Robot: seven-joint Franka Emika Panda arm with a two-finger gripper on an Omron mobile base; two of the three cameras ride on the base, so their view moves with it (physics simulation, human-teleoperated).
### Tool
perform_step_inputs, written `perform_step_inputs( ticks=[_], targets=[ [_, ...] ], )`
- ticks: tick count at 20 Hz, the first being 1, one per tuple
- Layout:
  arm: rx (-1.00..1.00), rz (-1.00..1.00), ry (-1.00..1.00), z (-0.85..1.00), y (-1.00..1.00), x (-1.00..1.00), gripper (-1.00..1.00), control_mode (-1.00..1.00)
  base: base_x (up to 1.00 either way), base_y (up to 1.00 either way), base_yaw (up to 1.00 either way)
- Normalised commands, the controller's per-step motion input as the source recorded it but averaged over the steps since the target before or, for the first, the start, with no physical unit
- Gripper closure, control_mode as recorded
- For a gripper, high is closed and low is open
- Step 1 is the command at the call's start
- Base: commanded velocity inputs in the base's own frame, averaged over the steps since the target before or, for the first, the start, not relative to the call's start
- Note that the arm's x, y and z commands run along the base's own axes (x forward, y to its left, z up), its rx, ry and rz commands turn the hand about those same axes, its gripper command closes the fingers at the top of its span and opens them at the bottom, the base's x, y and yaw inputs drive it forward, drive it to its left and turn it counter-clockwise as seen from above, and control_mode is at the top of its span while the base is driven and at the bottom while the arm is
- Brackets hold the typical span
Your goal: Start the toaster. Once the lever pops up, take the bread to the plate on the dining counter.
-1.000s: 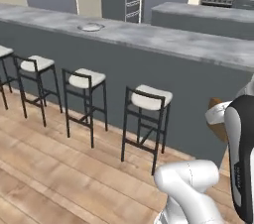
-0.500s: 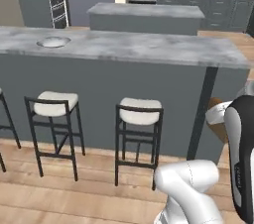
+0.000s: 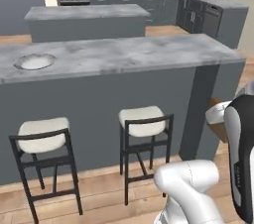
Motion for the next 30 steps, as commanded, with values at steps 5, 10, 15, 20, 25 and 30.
perform_step_inputs(
  ticks=[5,10,15,20,25,30],
  targets=[
    [0.0,0.0,0.0,0.0,0.0,0.0,1.0,1.0,0.05,1.0,-0.21],
    [0.0,0.0,0.0,0.0,0.0,0.0,1.0,1.0,-0.06,1.0,0.0],
    [0.0,0.0,0.0,0.0,0.0,0.0,1.0,1.0,0.06,0.47,0.17],
    [0.0,0.0,0.0,0.0,0.0,0.0,1.0,1.0,0.29,0.42,0.19],
    [0.0,0.0,0.0,0.0,0.0,0.0,1.0,1.0,0.28,0.6,0.2],
    [0.0,0.0,0.0,0.0,0.0,0.0,1.0,1.0,0.49,0.39,0.04]
  ],
)
